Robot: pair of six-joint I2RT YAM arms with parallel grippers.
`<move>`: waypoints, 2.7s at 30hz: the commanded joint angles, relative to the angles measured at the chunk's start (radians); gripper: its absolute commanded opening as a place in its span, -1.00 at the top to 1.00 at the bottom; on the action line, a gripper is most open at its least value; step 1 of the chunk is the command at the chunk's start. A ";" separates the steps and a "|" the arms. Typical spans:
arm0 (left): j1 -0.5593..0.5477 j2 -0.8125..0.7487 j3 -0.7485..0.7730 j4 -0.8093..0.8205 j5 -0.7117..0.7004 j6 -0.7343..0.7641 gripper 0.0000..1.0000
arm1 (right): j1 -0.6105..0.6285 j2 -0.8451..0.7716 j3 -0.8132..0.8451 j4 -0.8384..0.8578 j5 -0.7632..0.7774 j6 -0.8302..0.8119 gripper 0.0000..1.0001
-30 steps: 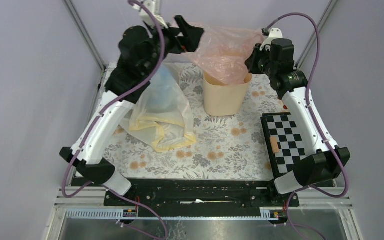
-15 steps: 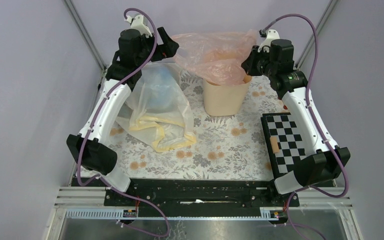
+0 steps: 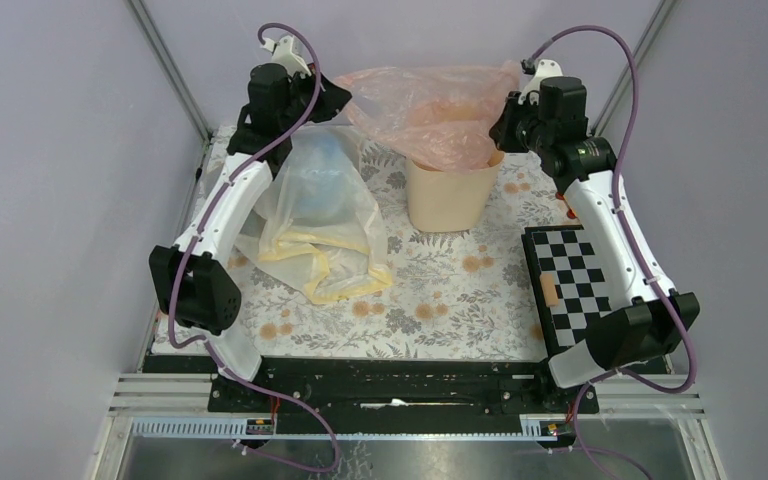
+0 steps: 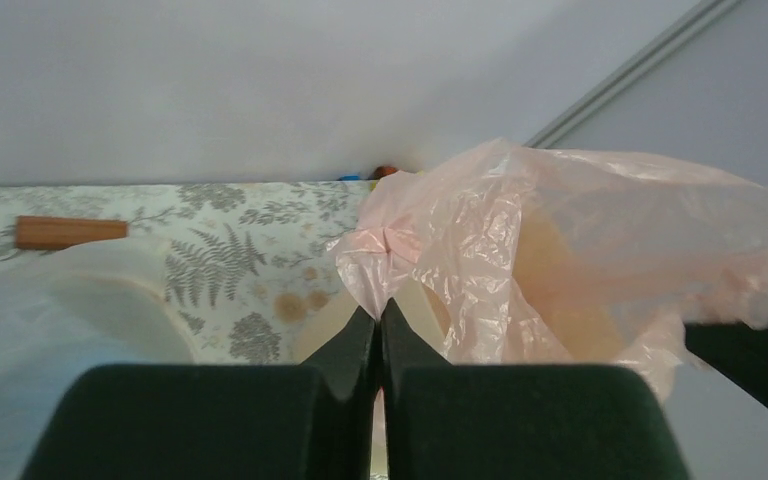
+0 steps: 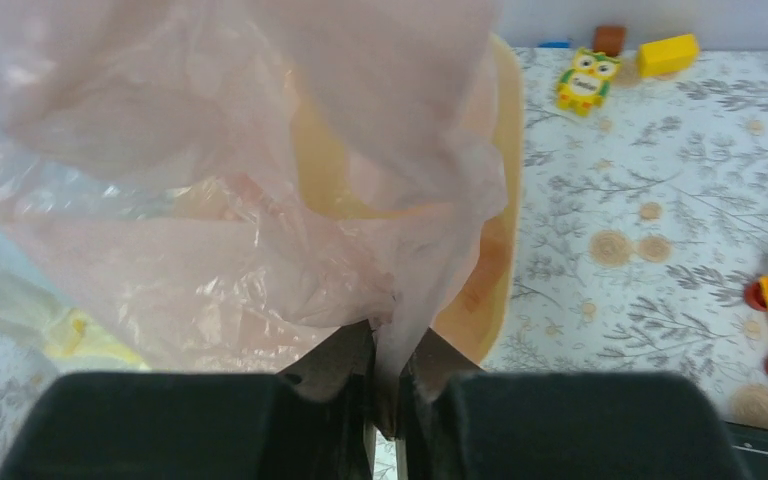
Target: Put the trash bags into the trash bin
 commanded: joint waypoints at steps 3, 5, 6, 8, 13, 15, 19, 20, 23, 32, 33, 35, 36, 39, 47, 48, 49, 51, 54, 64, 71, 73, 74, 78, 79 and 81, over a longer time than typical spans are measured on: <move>-0.007 -0.047 -0.075 0.205 0.130 -0.073 1.00 | -0.004 0.059 0.068 -0.041 0.173 0.007 0.61; -0.019 -0.064 -0.131 0.256 0.136 -0.098 1.00 | -0.004 0.093 0.086 -0.058 0.148 0.006 0.50; -0.027 -0.071 -0.152 0.278 0.138 -0.107 1.00 | -0.004 0.110 0.101 -0.071 0.137 0.003 0.37; -0.045 -0.071 -0.174 0.297 0.139 -0.109 1.00 | -0.004 0.143 0.142 -0.106 0.096 0.005 0.14; -0.068 -0.053 -0.156 0.282 0.162 -0.109 1.00 | -0.004 0.107 0.168 -0.142 0.140 -0.005 -0.07; -0.068 -0.058 -0.145 0.277 0.164 -0.111 1.00 | -0.004 0.068 0.160 -0.141 0.177 -0.015 -0.28; -0.074 -0.082 -0.127 0.278 0.179 -0.131 1.00 | -0.004 -0.001 0.147 -0.142 0.218 -0.023 -0.66; -0.079 -0.090 -0.123 0.279 0.184 -0.136 1.00 | -0.004 -0.012 0.144 -0.142 0.221 -0.024 -0.68; -0.090 -0.118 -0.121 0.282 0.185 -0.141 1.00 | -0.004 -0.027 0.148 -0.142 0.238 -0.021 -0.70; -0.091 -0.195 -0.144 0.284 0.182 -0.152 1.00 | -0.002 0.045 0.271 -0.186 0.261 0.053 -0.74; -0.092 -0.198 -0.145 0.284 0.184 -0.153 1.00 | -0.002 0.052 0.272 -0.179 0.271 0.065 -0.75; -0.091 -0.200 -0.146 0.284 0.189 -0.159 1.00 | -0.002 0.068 0.274 -0.166 0.274 0.078 -0.76; -0.091 -0.200 -0.145 0.284 0.191 -0.160 1.00 | -0.002 0.079 0.278 -0.161 0.263 0.080 -0.76; -0.091 -0.202 -0.147 0.284 0.198 -0.163 1.00 | -0.002 0.118 0.297 -0.159 0.246 0.095 -0.74; -0.090 -0.229 -0.177 0.239 0.158 -0.128 1.00 | -0.004 0.088 0.259 -0.169 0.399 0.095 0.08; -0.091 -0.236 -0.189 0.234 0.147 -0.127 1.00 | -0.004 0.077 0.247 -0.170 0.422 0.089 0.22; -0.091 -0.242 -0.202 0.231 0.139 -0.126 1.00 | -0.004 0.069 0.236 -0.170 0.446 0.080 0.50; -0.091 -0.258 -0.235 0.226 0.128 -0.135 1.00 | -0.005 0.059 0.228 -0.195 0.490 0.070 0.82; -0.091 -0.299 -0.315 0.215 0.086 -0.175 1.00 | -0.007 0.037 0.220 -0.242 0.535 0.068 1.00; -0.091 -0.428 -0.557 0.216 0.021 -0.249 1.00 | -0.018 -0.066 0.085 -0.339 0.552 0.078 1.00; -0.091 -0.476 -0.661 0.208 -0.055 -0.259 1.00 | -0.058 -0.086 -0.029 -0.368 0.584 0.084 1.00; -0.091 -0.482 -0.660 0.188 -0.054 -0.252 1.00 | -0.068 -0.089 -0.050 -0.372 0.592 0.087 1.00; -0.090 -0.491 -0.660 0.179 -0.055 -0.243 1.00 | -0.072 -0.092 -0.059 -0.372 0.595 0.087 1.00; -0.091 -0.513 -0.643 0.098 -0.097 -0.197 1.00 | -0.083 -0.086 -0.073 -0.372 0.601 0.084 1.00; -0.090 -0.513 -0.643 0.081 -0.108 -0.190 1.00 | -0.084 -0.080 -0.077 -0.372 0.602 0.085 1.00; -0.086 -0.499 -0.656 0.075 -0.113 -0.193 1.00 | -0.086 -0.052 -0.082 -0.366 0.596 0.087 1.00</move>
